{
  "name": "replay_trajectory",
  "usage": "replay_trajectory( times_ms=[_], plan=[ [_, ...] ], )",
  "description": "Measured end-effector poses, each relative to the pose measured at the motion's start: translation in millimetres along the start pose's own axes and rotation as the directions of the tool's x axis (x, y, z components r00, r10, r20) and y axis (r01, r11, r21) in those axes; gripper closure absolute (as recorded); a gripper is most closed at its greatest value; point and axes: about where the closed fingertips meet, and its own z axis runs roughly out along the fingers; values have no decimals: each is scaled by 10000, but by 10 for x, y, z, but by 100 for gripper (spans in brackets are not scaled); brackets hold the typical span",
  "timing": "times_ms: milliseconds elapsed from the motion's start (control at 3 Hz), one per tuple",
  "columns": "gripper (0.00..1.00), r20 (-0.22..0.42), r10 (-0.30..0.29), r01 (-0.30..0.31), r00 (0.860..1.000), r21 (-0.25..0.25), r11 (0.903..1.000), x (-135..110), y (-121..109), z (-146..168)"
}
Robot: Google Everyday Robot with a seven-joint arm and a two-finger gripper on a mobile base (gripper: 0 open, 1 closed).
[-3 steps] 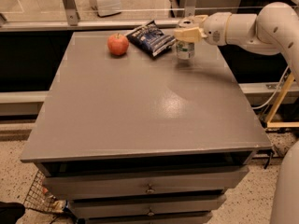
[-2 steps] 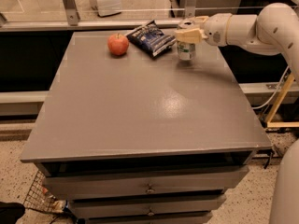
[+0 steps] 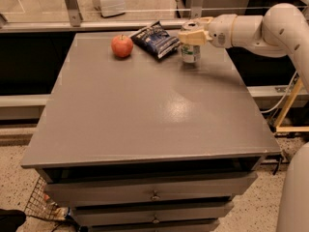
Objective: Move 7up can near blue chip bag
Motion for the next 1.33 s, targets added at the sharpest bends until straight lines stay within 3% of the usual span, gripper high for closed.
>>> replay_trajectory(
  times_ms=[667,1000,1333],
  plan=[
    [13,10,14,-14,10000,-101,9999,2,31,64],
    [0,15,21,-21,10000,-149,9999,3,46,94],
    [0,15,21,-21,10000,-151,9999,3,47,95]
  ],
)
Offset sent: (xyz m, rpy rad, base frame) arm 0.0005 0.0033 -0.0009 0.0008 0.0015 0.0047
